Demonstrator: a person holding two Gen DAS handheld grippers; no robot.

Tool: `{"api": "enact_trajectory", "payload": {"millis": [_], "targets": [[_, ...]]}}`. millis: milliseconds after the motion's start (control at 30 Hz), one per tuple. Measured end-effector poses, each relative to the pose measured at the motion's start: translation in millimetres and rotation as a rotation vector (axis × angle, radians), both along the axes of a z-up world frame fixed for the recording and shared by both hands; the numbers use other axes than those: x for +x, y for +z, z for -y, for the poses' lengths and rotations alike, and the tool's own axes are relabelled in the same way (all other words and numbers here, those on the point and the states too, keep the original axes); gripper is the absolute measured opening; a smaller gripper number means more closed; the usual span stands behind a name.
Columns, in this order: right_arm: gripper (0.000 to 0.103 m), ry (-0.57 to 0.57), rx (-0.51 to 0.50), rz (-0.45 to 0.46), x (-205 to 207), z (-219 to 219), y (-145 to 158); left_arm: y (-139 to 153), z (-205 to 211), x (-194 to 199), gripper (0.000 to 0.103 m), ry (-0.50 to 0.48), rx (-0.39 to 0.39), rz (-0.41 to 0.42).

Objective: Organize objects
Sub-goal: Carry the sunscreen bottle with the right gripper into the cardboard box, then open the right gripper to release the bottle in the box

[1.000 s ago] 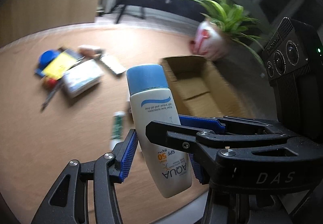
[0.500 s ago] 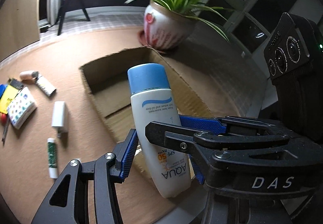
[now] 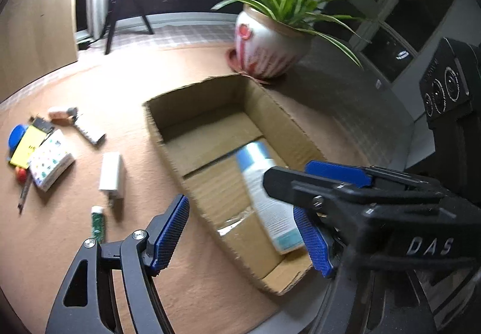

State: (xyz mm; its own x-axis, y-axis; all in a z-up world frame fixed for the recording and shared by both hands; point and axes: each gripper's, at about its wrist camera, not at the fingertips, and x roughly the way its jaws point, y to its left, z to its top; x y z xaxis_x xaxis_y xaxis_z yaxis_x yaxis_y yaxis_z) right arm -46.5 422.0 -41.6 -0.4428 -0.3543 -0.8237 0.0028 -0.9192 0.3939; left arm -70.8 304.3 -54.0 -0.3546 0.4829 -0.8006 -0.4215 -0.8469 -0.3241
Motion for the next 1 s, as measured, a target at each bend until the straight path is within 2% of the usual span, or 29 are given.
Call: {"api": "enact_trajectory", "payload": {"millis": [200, 433, 567, 833, 1000], "targets": [[0.060, 0.062, -0.024, -0.021, -5.9, 24.5, 8.2, 1.9, 42.9, 3.4, 0.075, 0.070, -0.001, -0.001], [0.060, 0.163, -0.054, -0.016, -33.6, 73.0, 8.3, 2.2, 114.0, 11.4, 0.075, 0.190, -0.032, -0.008], [0.060, 0.227, -0.075, 0.008, -59.9, 108.6, 1.0, -3.0, 168.5, 18.5, 0.075, 0.294, -0.042, 0.008], [0.060, 0.299, -0.028, 0.050, -111.4, 177.5, -19.6, -15.0, 270.1, 41.7, 0.075, 0.488, -0.072, 0.040], [0.060, 0.287, -0.020, 0.089, -139.3, 204.5, -37.8, -16.6, 308.0, 53.2, 0.075, 0.557, -0.082, 0.049]]}}
